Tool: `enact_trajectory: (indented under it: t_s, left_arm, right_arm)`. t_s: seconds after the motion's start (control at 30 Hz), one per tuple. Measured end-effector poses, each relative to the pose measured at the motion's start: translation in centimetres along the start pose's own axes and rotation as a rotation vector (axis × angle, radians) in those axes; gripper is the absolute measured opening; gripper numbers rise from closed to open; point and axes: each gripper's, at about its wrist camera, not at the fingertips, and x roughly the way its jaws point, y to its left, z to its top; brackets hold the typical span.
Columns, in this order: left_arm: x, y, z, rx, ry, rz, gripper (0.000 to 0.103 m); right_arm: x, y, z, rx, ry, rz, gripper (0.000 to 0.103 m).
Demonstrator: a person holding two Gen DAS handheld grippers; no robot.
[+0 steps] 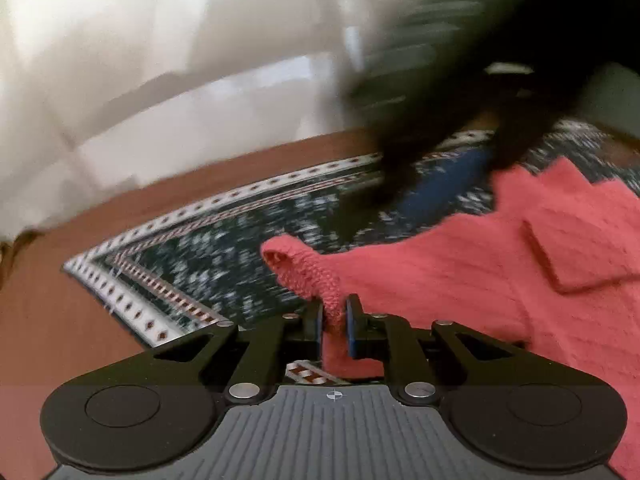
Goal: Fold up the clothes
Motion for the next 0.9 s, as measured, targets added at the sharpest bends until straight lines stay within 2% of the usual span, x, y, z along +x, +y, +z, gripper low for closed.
enact_trajectory:
  t_s: [0.2,0.23,0.27,0.3,0.33,0.37,0.43,0.6,0.73,0.9]
  left_arm:
    - [0.0,-1.0,0.5,0.011,-0.011,-0.004,0.007]
    - [-0.1,-0.9,0.5,0.01,-0.012,-0.005,0.007]
    - [-0.1,-0.8,0.5,0.006,-0.01,-0.003,0.008]
    - [-0.2,-0.8,0.5,0.003,-0.007,0.0,0.011]
    - [-0.3,-0.7,0.4,-0.011,-0.002,0.0,0.027]
    - [-0.3,-0.6,0.3,-0.025,0.004,0.0,0.035]
    - [-0.5,-0.5,0.1,-0.054,0.015,0.001,0.054]
    - [-0.8,-0.1,-0.5,-0.127,0.043,0.002,0.068]
    - [-1.1,0.2,-1.0,-0.186,0.066,0.003,0.068]
    - [-0.6,-0.2,0.2,-0.258,0.053,-0.022,0.067]
  right_arm:
    - [2.7,1.4,0.7,-0.033,0.077,-0.034,0.054]
    - [2.9,1.4,0.6,-0.035,0.086,-0.044,0.051]
    - [3.1,1.4,0.5,-0.034,0.094,-0.049,0.037]
    - [3.3,1.3,0.5,-0.031,0.1,-0.053,0.028]
    - [3.3,1.2,0.4,-0.029,0.103,-0.059,0.017]
    - [3.3,1.1,0.4,-0.025,0.102,-0.058,0.014]
    - [2.9,1.1,0.4,-0.016,0.095,-0.04,0.012]
    - [1.4,0.9,1.0,0.006,0.058,-0.001,0.011]
    - [0.2,0.9,1.4,0.035,0.034,0.045,0.011]
    - [-1.5,1.0,1.5,0.043,0.014,0.081,0.011]
